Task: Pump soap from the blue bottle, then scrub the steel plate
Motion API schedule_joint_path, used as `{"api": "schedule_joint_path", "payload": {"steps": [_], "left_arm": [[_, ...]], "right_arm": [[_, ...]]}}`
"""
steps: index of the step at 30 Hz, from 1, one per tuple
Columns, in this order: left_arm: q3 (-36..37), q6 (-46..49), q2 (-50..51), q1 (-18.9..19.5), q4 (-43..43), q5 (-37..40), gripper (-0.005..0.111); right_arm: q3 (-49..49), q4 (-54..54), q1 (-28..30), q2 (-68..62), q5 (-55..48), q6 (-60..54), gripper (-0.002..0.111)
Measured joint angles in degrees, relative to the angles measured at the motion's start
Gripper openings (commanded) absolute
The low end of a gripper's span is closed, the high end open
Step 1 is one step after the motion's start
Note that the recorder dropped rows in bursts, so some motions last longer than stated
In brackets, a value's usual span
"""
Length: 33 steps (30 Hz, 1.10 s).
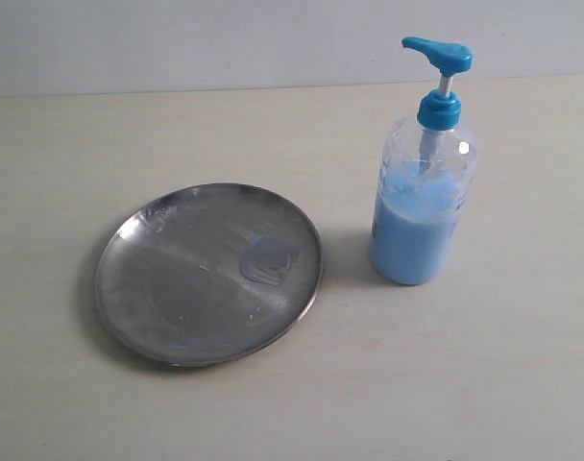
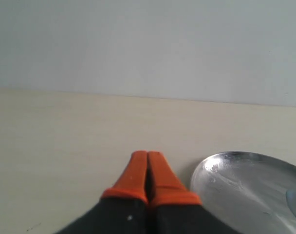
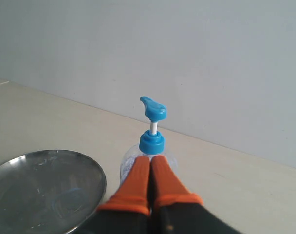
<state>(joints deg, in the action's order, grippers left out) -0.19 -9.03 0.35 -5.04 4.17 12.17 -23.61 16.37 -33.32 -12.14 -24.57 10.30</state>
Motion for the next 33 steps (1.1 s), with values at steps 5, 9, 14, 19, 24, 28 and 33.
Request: {"api": "schedule_joint_path", "payload": {"steps": [5,9,14,19,24,28,33], "left_arm": [[0.00,0.00,0.00,0.39,0.00,3.06,0.000],[0.00,0.00,0.00,0.39,0.00,5.60,0.000],[0.00,0.00,0.00,0.39,0.10,7.27,0.000],[0.00,0.00,0.00,0.39,0.10,7.51,0.000],[0.00,0.00,0.00,0.39,0.10,7.51,0.000],[0.00,0.00,0.00,0.39,0.10,7.51,0.000],[0.00,0.00,0.00,0.39,0.10,7.51,0.000]], "right_arm": [[0.00,0.00,0.00,0.00,0.00,0.00,0.000],[0.00,0.00,0.00,0.00,0.00,0.00,0.000],[0.00,0.00,0.00,0.00,0.00,0.00,0.000],[0.00,0.00,0.00,0.00,0.00,0.00,0.000],[0.00,0.00,0.00,0.00,0.00,0.00,0.000],[0.00,0.00,0.00,0.00,0.00,0.00,0.000],[0.00,0.00,0.00,0.00,0.00,0.00,0.000]]}}
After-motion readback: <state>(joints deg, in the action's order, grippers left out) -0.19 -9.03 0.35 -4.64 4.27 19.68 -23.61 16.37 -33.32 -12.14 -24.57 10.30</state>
